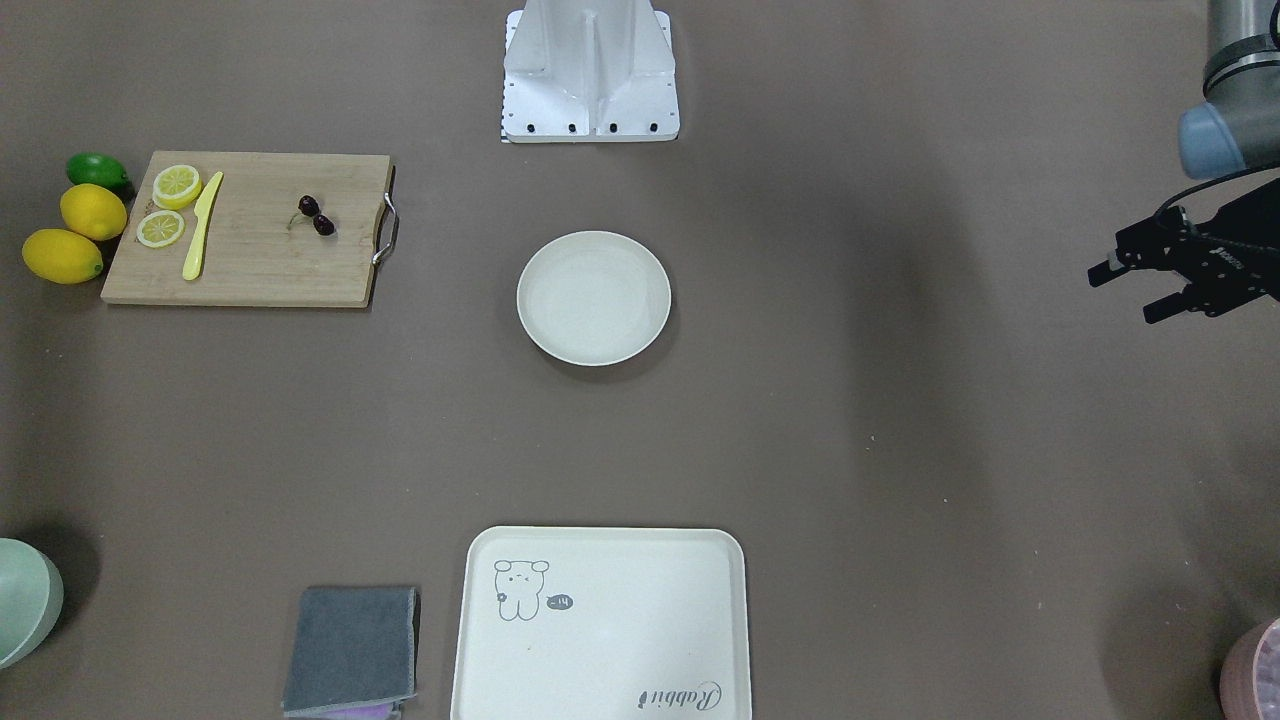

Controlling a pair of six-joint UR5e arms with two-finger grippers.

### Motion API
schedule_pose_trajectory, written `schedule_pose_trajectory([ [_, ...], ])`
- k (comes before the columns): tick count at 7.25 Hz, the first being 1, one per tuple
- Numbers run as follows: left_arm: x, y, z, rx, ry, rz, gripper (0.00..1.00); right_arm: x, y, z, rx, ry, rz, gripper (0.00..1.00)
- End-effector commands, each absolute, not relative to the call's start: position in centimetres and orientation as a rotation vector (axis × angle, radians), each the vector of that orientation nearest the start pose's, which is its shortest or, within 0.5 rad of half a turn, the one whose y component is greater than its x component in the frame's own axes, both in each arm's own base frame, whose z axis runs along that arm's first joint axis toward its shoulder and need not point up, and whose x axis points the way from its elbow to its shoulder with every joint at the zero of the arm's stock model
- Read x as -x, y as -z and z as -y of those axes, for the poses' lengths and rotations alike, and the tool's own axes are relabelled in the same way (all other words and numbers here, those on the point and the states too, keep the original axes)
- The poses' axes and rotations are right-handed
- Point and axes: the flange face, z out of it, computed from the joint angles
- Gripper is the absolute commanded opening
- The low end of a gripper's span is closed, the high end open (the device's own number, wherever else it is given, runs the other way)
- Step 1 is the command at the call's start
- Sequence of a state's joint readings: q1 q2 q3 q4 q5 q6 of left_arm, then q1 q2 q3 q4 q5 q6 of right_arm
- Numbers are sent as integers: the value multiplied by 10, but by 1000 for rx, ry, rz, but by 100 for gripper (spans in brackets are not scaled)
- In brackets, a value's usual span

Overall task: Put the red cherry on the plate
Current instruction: 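Withdraw the left arm while the right gripper moves toward the cutting board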

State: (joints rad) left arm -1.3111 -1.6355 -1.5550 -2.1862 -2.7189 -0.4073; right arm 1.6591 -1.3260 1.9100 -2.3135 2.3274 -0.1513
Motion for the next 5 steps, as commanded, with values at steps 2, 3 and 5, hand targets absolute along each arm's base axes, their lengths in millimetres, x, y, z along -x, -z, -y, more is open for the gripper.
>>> schedule_pose_trajectory([
  [2,-86,-559,516,-176,-252,-1240,98,-51,-372,475,38,25,764,100],
  [3,-87,-558,519,-176,-254,-1241,98,-29,-354,467,20,67,765,100],
  [5,-88,-548,523,-184,-252,-1243,98,14,-324,438,2,133,775,100],
])
